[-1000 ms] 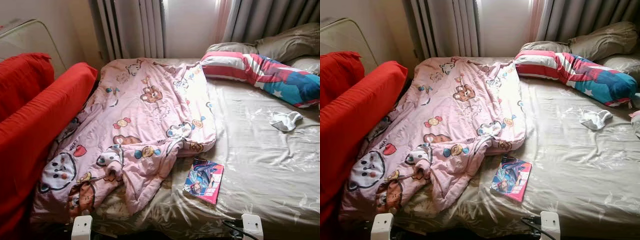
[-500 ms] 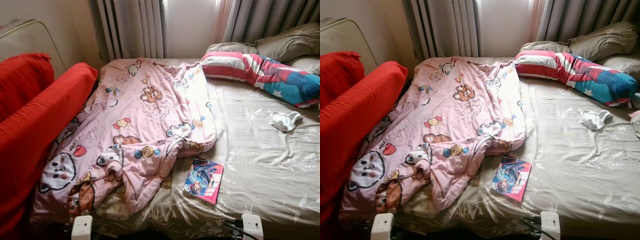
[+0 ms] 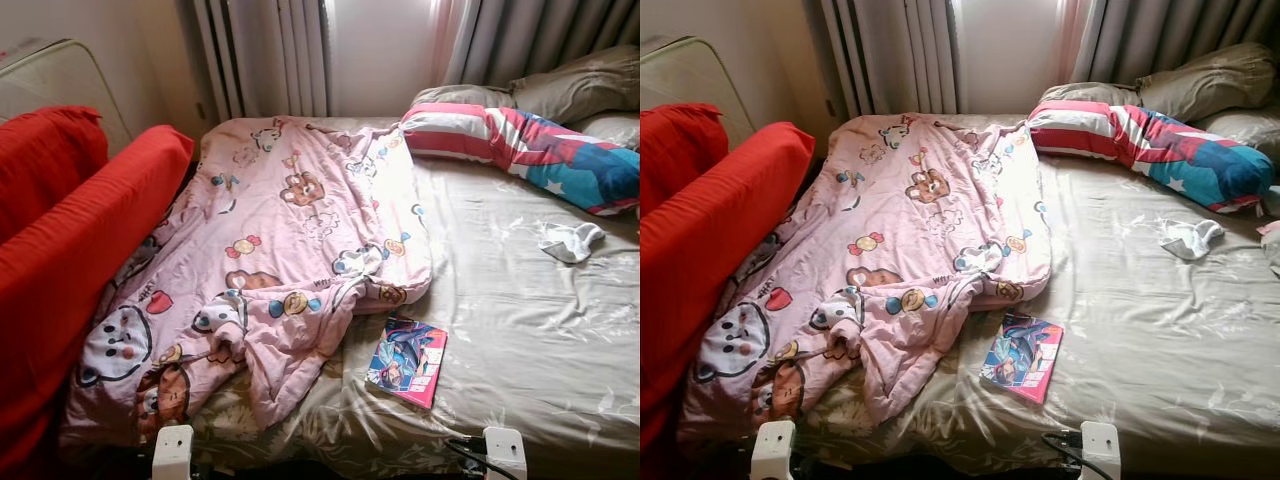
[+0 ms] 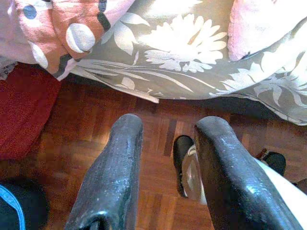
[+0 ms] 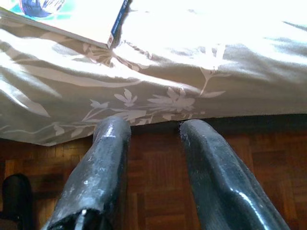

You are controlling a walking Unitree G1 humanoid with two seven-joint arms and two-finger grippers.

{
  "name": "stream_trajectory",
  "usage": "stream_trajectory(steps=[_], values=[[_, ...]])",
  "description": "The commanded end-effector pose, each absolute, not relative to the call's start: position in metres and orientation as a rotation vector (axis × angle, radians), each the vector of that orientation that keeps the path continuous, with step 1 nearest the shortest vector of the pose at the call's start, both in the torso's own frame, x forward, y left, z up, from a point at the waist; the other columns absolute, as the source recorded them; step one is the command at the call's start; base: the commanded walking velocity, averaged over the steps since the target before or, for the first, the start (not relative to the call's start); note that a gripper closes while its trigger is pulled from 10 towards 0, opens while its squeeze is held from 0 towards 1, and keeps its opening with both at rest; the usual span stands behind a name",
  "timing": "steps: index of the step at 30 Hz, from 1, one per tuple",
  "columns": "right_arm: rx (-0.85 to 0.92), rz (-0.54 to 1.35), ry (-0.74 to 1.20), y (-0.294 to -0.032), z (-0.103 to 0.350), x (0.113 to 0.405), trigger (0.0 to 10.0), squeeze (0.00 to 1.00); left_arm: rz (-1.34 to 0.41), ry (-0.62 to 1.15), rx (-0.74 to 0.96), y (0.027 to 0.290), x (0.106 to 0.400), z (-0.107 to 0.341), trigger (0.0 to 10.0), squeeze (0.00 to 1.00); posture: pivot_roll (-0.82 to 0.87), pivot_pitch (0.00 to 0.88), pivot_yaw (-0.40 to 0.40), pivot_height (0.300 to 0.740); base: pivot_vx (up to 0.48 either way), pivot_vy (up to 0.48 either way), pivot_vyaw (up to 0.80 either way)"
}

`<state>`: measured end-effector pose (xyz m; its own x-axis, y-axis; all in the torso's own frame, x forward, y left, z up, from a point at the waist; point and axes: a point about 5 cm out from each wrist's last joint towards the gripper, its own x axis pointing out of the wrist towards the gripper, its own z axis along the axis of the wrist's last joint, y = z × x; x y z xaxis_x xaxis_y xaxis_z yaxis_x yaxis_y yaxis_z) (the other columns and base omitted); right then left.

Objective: Clean up the room

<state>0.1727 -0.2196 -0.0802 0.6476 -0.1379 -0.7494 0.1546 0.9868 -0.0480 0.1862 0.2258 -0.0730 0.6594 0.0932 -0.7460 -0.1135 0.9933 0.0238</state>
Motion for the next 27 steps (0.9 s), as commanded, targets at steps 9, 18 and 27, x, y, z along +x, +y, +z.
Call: stream_trajectory(steps=[9,18,27], values=[[0.035,-0.17,0.821,-0.218,-0.079,0.174,10.0,0.0,0.125,0.806,0.0,0.239,0.196,-0.065,10.0,0.0,0.01,0.0,0.018,0.69,0.0,0.0,0.0],[0.018,-0.173,0.83,-0.219,-0.079,0.173,10.0,0.0,0.113,0.777,-0.005,0.234,0.207,-0.059,10.0,0.0,0.01,0.0,0.018,0.68,0.0,0.0,0.0],[0.02,-0.169,0.814,-0.218,-0.078,0.175,10.0,0.0,0.096,0.75,-0.008,0.229,0.213,-0.057,10.0,0.0,0.01,0.0,0.02,0.64,0.0,0.0,0.0]])
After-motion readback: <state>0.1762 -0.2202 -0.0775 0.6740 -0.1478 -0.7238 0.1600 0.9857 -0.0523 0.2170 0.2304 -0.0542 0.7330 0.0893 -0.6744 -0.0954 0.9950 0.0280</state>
